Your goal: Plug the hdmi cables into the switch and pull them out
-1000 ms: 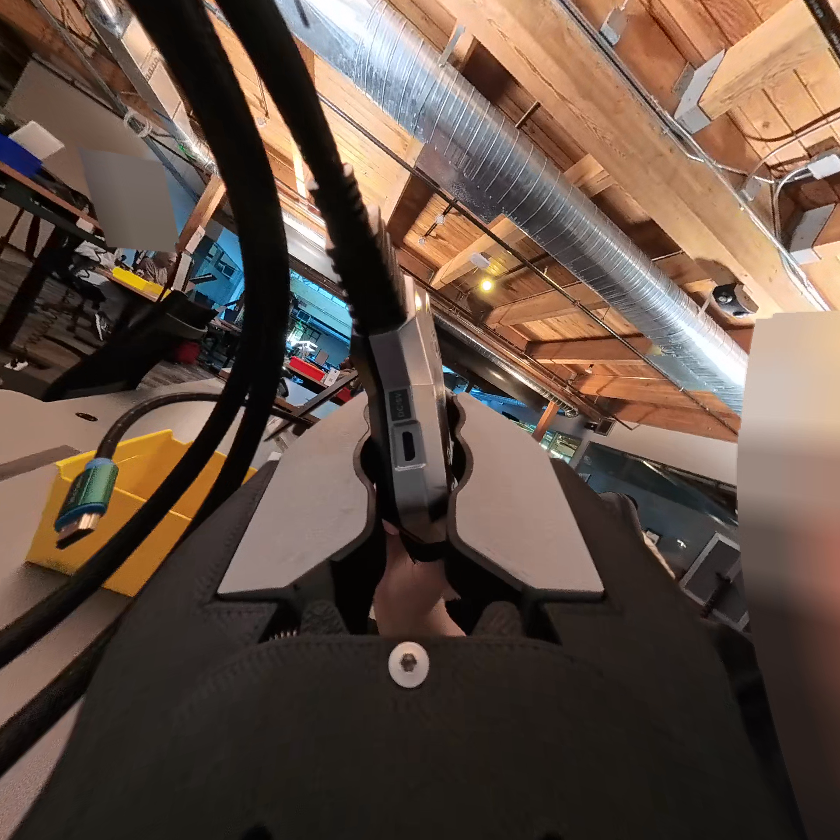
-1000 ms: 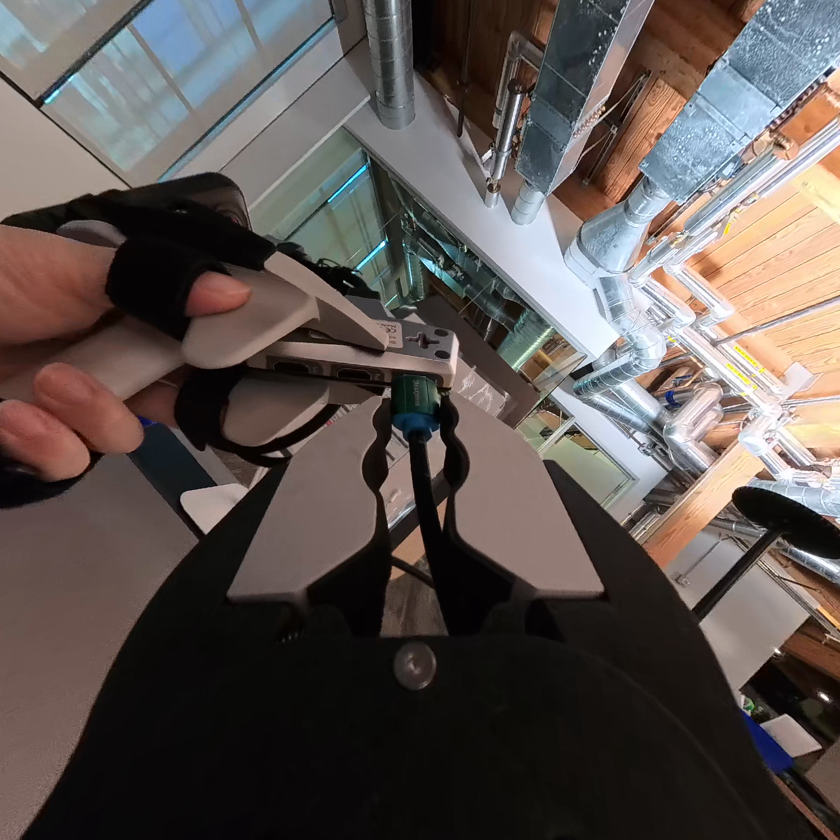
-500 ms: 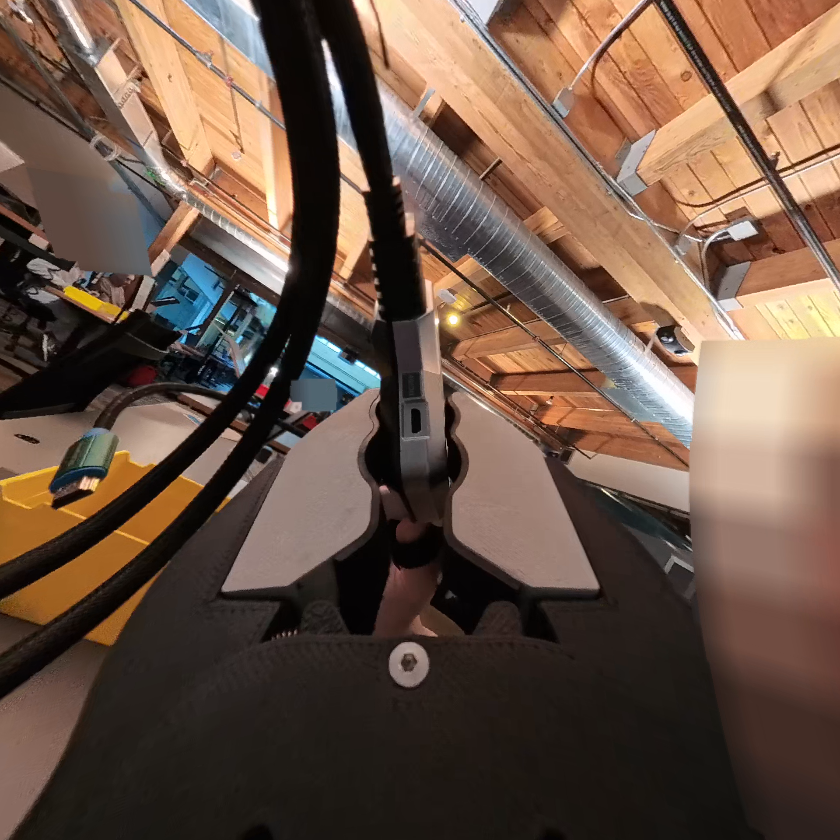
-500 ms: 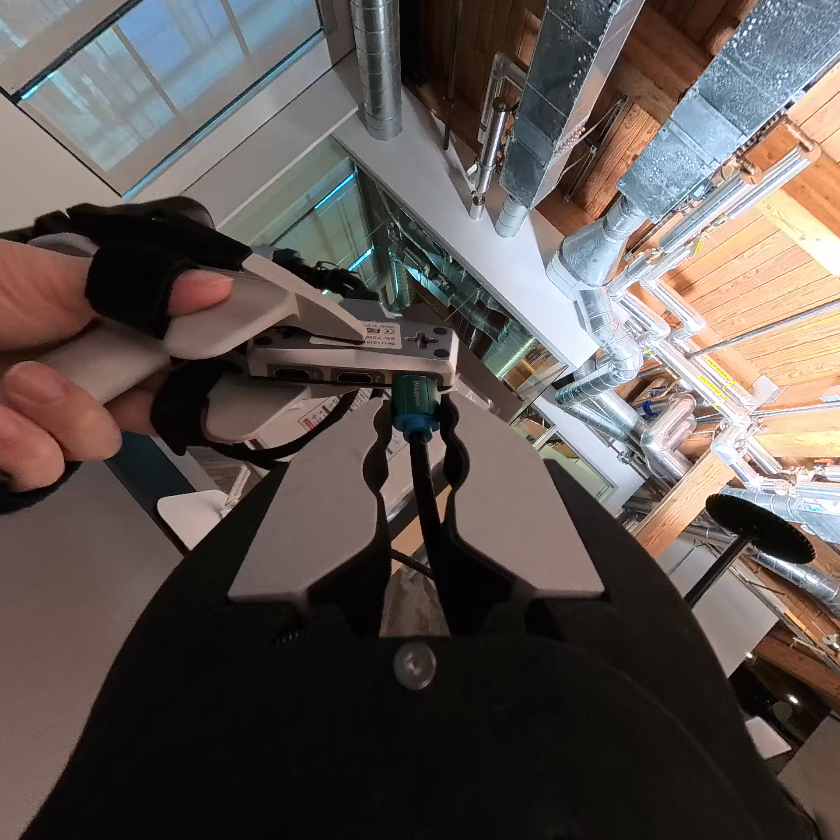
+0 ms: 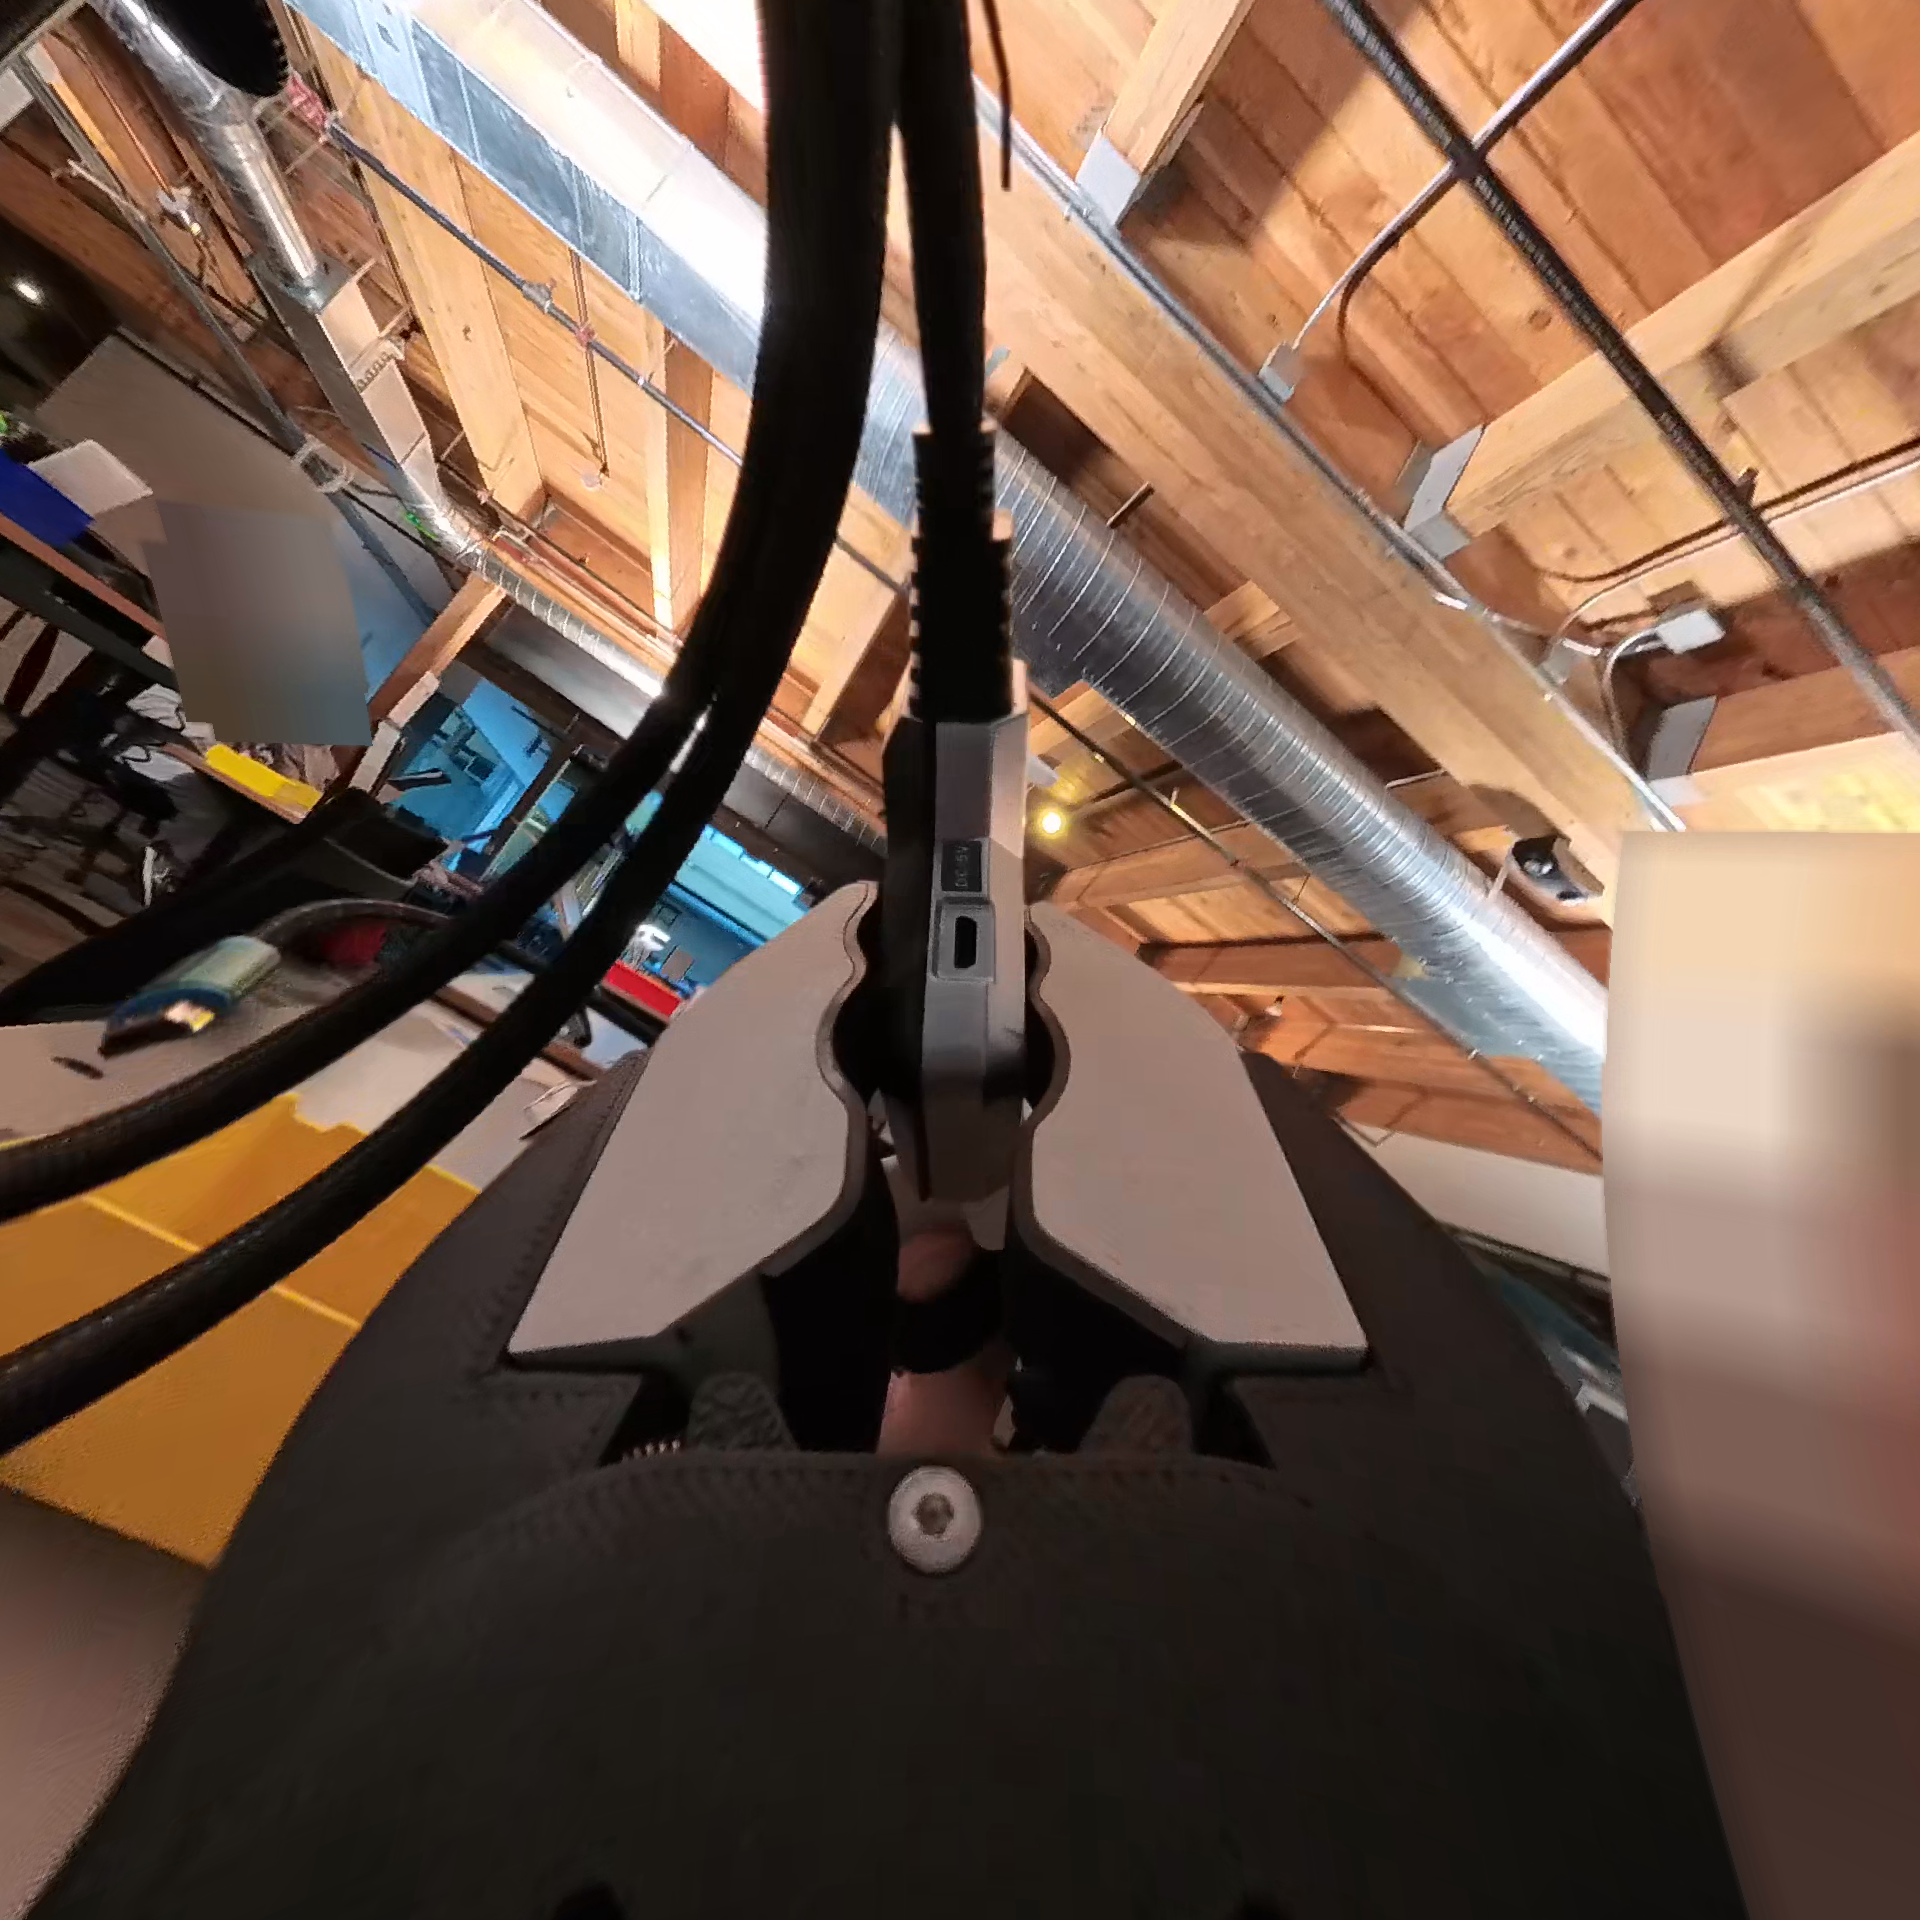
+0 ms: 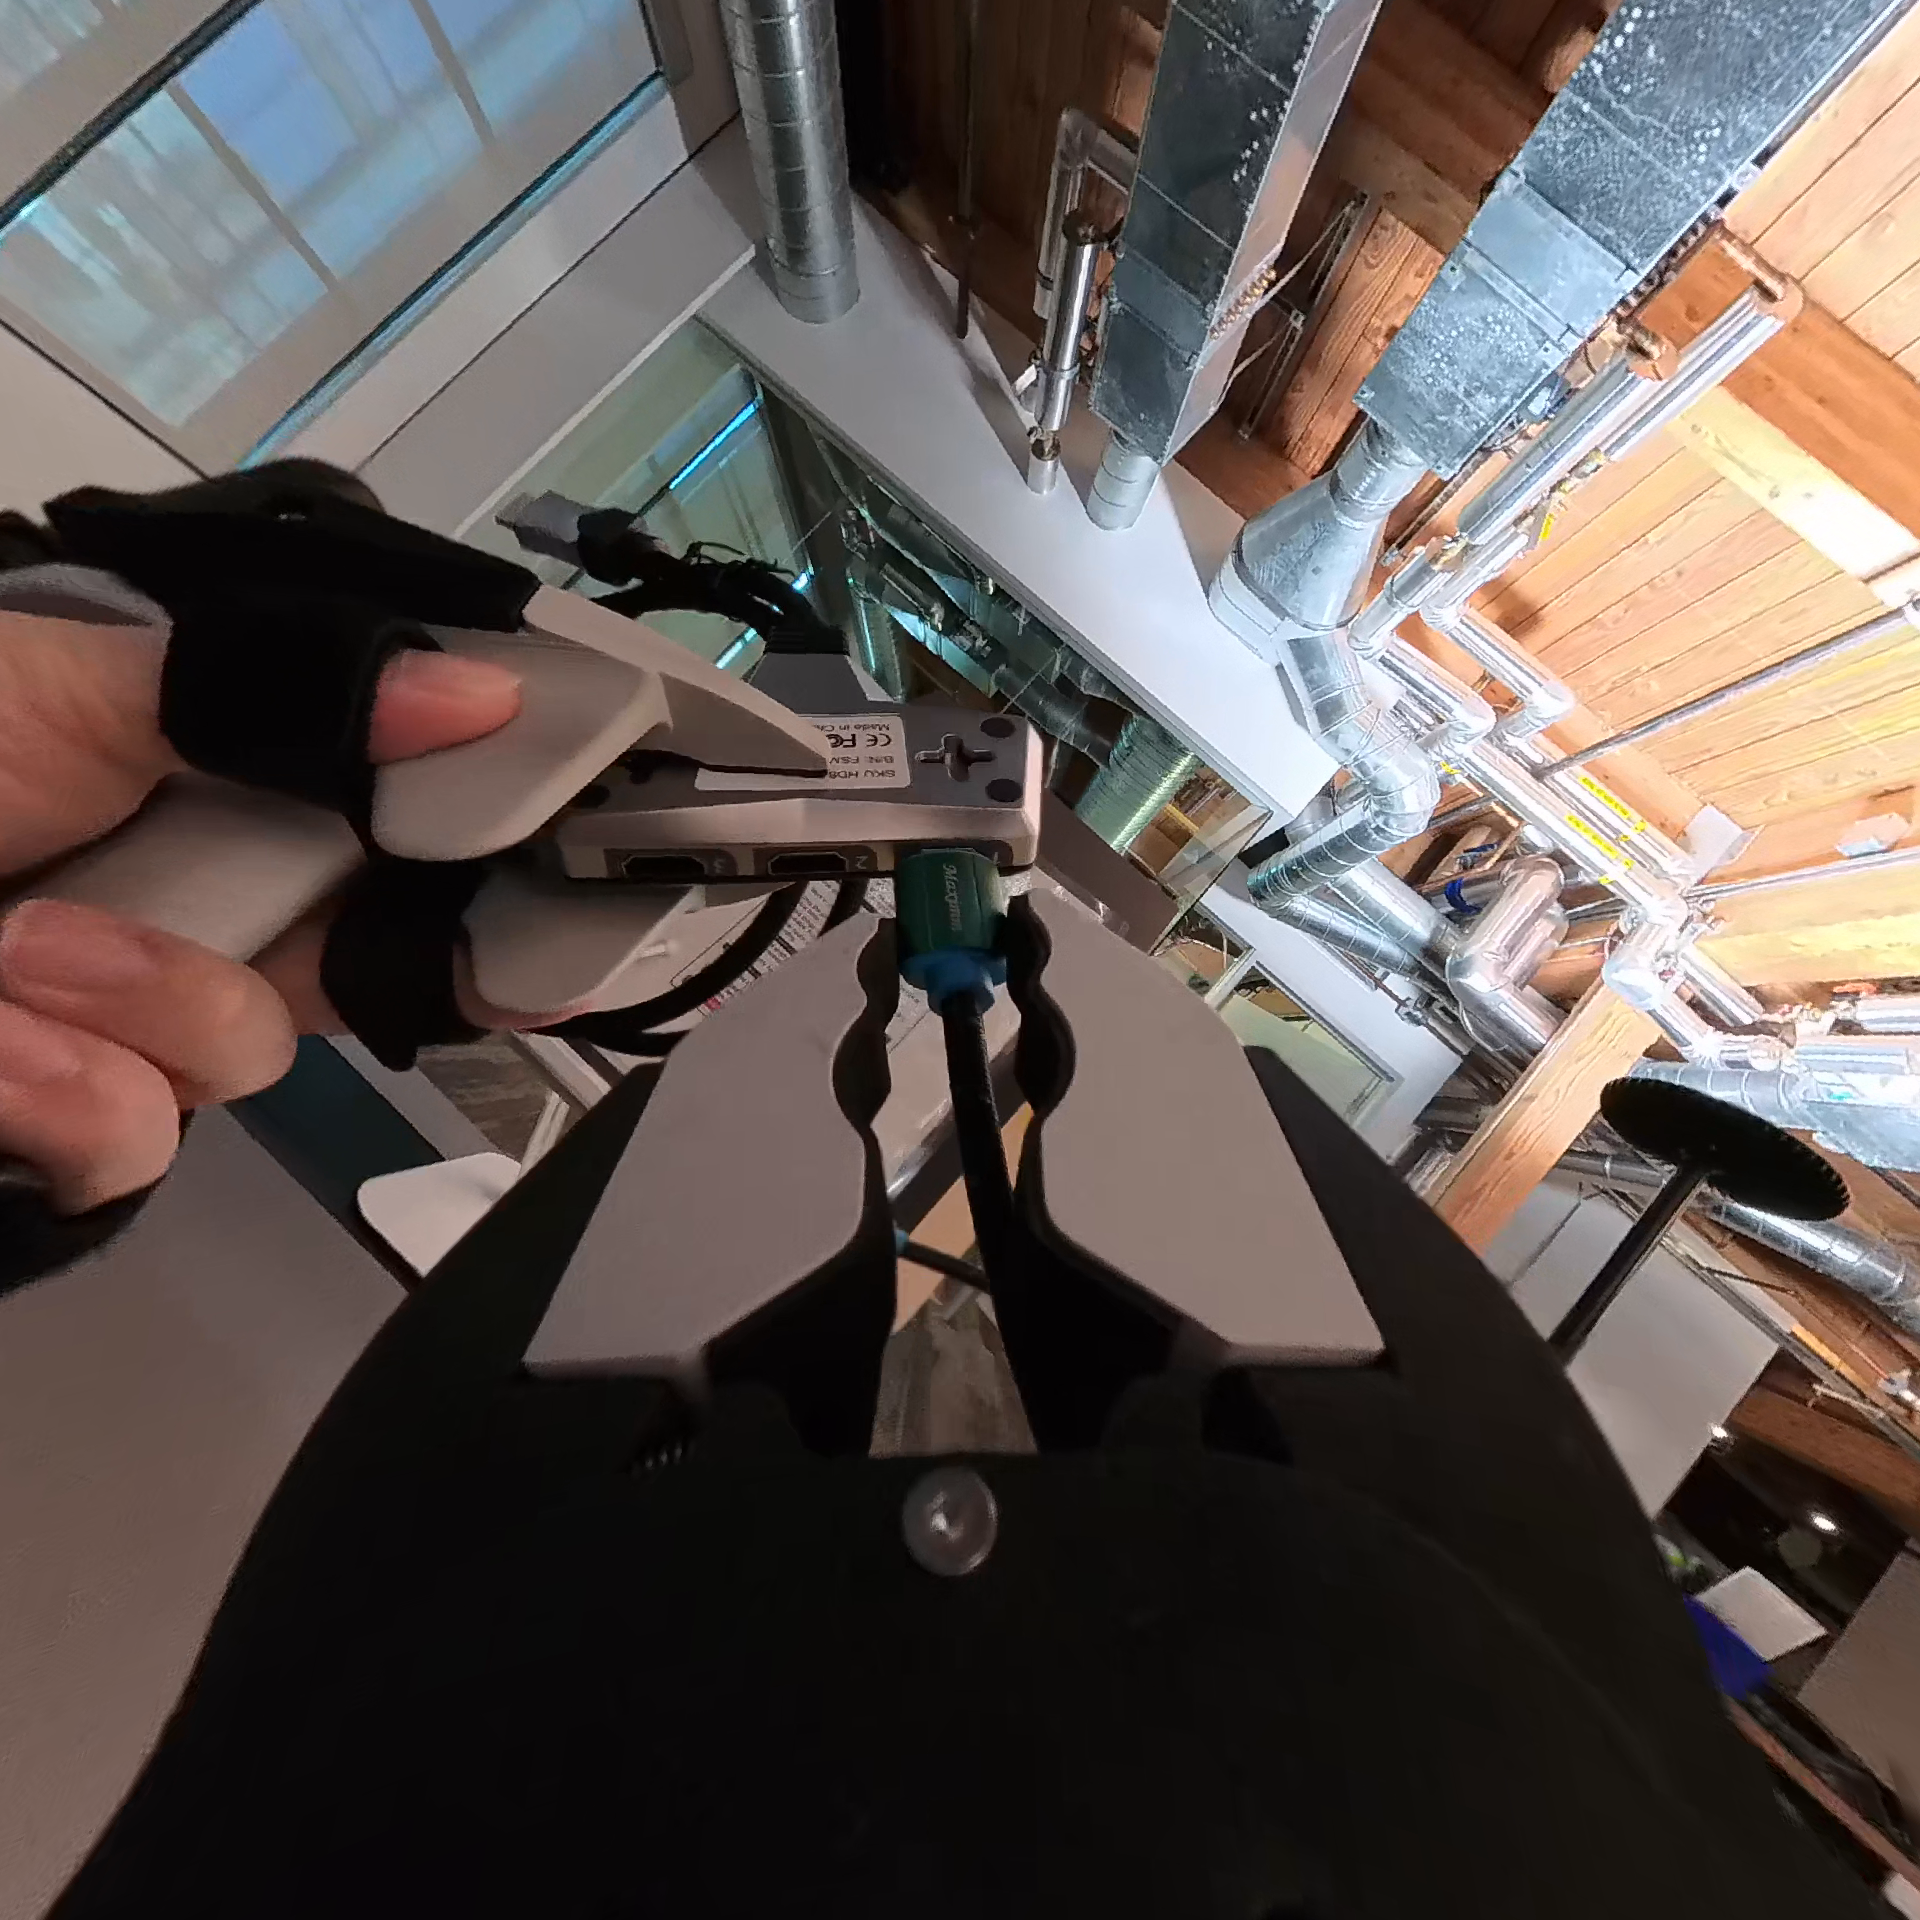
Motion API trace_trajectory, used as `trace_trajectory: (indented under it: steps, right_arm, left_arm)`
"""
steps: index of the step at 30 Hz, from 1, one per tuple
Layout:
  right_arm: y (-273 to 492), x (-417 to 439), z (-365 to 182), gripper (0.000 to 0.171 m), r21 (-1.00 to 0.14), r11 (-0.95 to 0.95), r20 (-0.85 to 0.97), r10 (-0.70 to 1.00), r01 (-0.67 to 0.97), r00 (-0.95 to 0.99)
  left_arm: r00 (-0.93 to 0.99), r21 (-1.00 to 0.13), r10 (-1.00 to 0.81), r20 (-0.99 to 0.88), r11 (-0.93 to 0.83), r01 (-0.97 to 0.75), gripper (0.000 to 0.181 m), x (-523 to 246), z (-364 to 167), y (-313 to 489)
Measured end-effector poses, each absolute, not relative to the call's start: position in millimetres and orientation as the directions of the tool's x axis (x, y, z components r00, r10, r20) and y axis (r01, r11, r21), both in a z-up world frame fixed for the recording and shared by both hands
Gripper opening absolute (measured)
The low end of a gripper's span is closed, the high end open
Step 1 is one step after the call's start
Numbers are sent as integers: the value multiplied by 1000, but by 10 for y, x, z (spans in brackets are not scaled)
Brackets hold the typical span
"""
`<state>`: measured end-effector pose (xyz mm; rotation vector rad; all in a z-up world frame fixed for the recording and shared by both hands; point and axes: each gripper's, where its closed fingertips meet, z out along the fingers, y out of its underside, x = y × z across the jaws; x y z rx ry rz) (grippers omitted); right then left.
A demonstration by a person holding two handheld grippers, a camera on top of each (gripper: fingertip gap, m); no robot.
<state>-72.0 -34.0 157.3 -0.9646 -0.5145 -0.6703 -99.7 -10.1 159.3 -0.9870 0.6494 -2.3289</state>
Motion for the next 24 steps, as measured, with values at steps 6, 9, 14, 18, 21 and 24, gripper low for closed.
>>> trace_trajectory:
  steps: [6,9,14,18,21,24]
  right_arm:
    - [-326,-749,1560,21,-597,416,639,-271,686,720]
    - [-279,-737,1536,21,-569,395,694,-240,721,679]
    - [-248,-717,1522,22,-568,391,742,-138,724,656]
    - [-251,-731,1543,21,-604,407,692,-157,685,705]
    - [-263,-750,1550,21,-615,417,652,-210,670,729]
    - [-247,-788,1522,21,-638,424,614,-223,643,757]
  left_arm:
    - [-600,-584,-631,492,-750,309,20,-1028,1612,-72]
    - [-578,-608,-655,488,-729,314,21,-1022,1583,-29]
    - [-565,-605,-660,495,-728,321,20,-1002,1557,0]
    - [-558,-581,-663,499,-734,352,20,-1024,1584,1]
    - [-582,-505,-617,529,-781,369,20,-1041,1600,6]
    - [-591,-444,-598,541,-800,403,20,-1073,1610,49]
